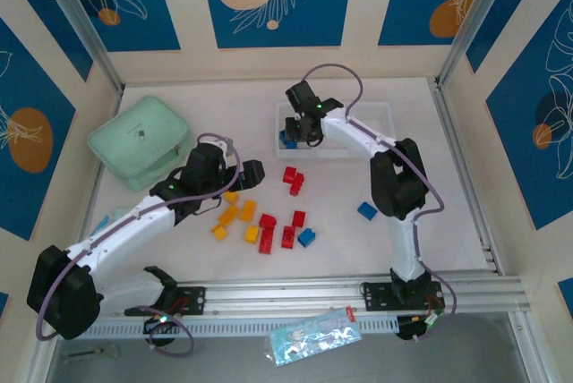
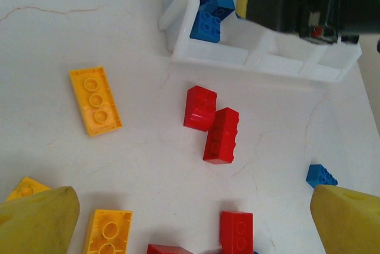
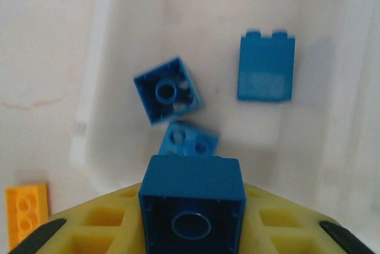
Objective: Sort the legos into containers by color
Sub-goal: Place the lego in the container, then move the lego to the middle-right of the table.
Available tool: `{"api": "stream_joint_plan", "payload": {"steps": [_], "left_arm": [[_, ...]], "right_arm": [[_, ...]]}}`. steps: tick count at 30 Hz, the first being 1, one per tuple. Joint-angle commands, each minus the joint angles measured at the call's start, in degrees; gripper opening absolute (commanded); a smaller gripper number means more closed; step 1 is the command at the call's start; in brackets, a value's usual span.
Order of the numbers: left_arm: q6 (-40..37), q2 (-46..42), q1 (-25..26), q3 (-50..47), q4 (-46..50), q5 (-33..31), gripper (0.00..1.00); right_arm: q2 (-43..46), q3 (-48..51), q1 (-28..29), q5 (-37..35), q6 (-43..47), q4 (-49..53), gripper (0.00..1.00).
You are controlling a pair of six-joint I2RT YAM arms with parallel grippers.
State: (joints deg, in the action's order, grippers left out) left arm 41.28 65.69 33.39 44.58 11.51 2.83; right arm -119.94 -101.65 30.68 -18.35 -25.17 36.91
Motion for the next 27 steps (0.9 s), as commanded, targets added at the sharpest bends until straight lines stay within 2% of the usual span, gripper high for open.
{"api": "stream_joint_plan", "payload": {"steps": [1, 5, 11, 17, 27], "left_arm": [[-0.8, 0.0, -0.8, 1.7, -0.9, 1.4, 0.99], [-1.2, 0.4, -1.0, 2.6, -0.2, 1.4, 0.99], [-1.6, 0.8, -1.0, 3.8, 0.6, 2.1, 0.99], [-1.3, 1.2, -1.0, 4.1, 0.1, 4.0, 0.99], [-0.9, 1.9, 1.8, 3.5, -1.1, 6.5, 0.99]], "right_arm": [[-3.1, -5.8, -1.5, -1.1, 2.2, 2.7, 0.39], [-3.7, -7.4, -3.0, 1.6, 1.9, 2.1, 0.47], [1.8, -3.4, -2.6, 3.5, 3.9, -1.0, 0.51], [11.9, 5.9, -1.4, 5.8, 3.9, -4.9, 0.56], [28.0, 23.0, -3.0, 7.5, 0.0, -3.1, 0.65]]}}
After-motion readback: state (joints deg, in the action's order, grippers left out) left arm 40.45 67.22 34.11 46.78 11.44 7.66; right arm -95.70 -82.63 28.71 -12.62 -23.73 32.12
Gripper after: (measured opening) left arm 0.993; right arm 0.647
